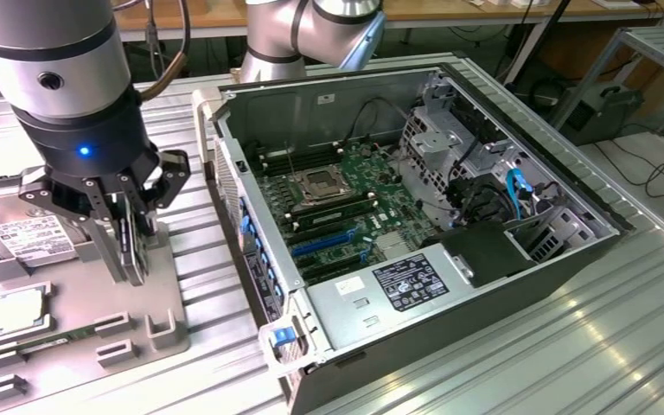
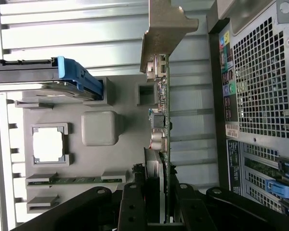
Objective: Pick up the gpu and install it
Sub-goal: 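Pick up the gpu and move the gpu toward the slot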
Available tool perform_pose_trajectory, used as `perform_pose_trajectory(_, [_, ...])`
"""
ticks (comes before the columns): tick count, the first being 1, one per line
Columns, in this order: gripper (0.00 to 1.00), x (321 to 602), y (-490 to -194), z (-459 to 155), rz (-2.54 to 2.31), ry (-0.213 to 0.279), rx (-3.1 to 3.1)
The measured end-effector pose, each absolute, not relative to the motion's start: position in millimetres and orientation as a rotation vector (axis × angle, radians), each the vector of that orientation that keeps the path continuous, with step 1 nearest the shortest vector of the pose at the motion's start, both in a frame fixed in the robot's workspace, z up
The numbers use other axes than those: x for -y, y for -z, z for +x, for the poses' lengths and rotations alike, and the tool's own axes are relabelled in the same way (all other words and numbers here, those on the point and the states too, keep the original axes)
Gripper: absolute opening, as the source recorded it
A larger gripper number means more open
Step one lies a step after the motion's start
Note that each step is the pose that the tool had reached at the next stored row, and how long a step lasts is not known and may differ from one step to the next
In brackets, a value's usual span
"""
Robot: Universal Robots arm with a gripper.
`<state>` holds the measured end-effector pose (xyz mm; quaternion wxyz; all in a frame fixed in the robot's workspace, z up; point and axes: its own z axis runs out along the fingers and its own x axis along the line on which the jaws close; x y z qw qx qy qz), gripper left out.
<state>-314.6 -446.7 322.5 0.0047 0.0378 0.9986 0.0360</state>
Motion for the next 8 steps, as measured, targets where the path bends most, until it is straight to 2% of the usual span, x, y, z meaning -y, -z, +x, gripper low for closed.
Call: perform_pose_trajectory(8, [0.28,446.7,-328.2,-314.6,0.118,-0.115,-3.128])
